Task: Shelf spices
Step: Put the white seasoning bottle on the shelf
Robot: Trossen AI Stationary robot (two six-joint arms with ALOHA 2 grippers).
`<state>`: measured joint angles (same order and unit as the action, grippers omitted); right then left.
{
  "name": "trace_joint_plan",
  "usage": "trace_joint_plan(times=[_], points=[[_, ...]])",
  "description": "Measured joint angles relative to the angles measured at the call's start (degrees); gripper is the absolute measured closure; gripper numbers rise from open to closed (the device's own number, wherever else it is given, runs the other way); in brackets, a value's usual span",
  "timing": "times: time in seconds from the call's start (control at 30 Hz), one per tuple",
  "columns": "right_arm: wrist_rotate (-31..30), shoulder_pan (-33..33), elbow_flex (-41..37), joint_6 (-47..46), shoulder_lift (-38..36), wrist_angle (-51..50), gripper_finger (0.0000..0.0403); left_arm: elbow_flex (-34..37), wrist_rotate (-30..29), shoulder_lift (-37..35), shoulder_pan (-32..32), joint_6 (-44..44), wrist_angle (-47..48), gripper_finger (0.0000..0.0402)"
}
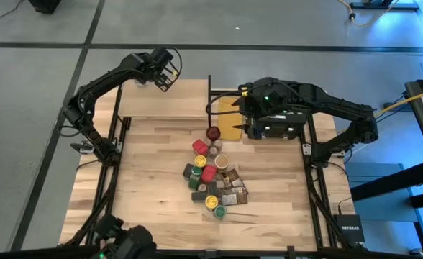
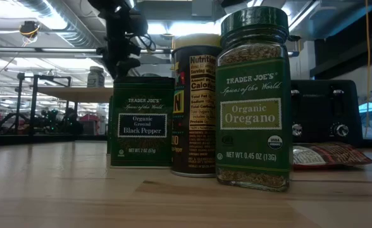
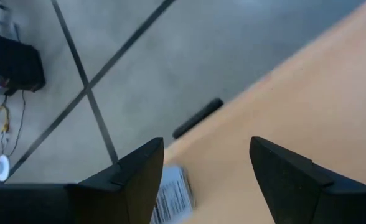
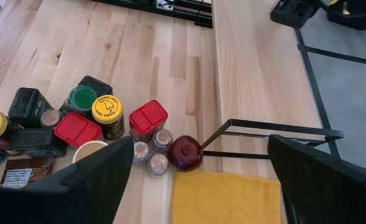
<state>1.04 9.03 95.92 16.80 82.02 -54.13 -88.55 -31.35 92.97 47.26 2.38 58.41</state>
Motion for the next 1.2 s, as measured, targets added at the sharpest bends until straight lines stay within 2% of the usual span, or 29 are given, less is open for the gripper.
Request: trace_joint_plan(times=[0.3,0.63,0.8,1.03,1.2], points=[[0.00,0.00,0.00,-0.02,-0.02,-0.44,0.0027,0.07,-0.05,0.68,4.29,2.55,1.01,0.0169],[0.00,-0.02,0.00,-0.02,-0.02,-0.44,0.0027,0.07,-0.28,0.63,4.67,1.96,2.52,0.0169],[0.01,0.00,0.00,-0.02,-0.02,-0.13,0.0027,0.07,-0.39,0.63,4.23,2.32,0.19,0.0169],[0.02,0.01,0.00,0.00,-0.02,-0.04,0.0027,0.07,-6.30,0.61,4.40,3.88,-4.89,0.0169],[0.01,-0.02,0.00,0.00,-0.04,-0.02,0.0027,0.07,-6.17,0.77,6.50,3.91,-4.65,0.0169]])
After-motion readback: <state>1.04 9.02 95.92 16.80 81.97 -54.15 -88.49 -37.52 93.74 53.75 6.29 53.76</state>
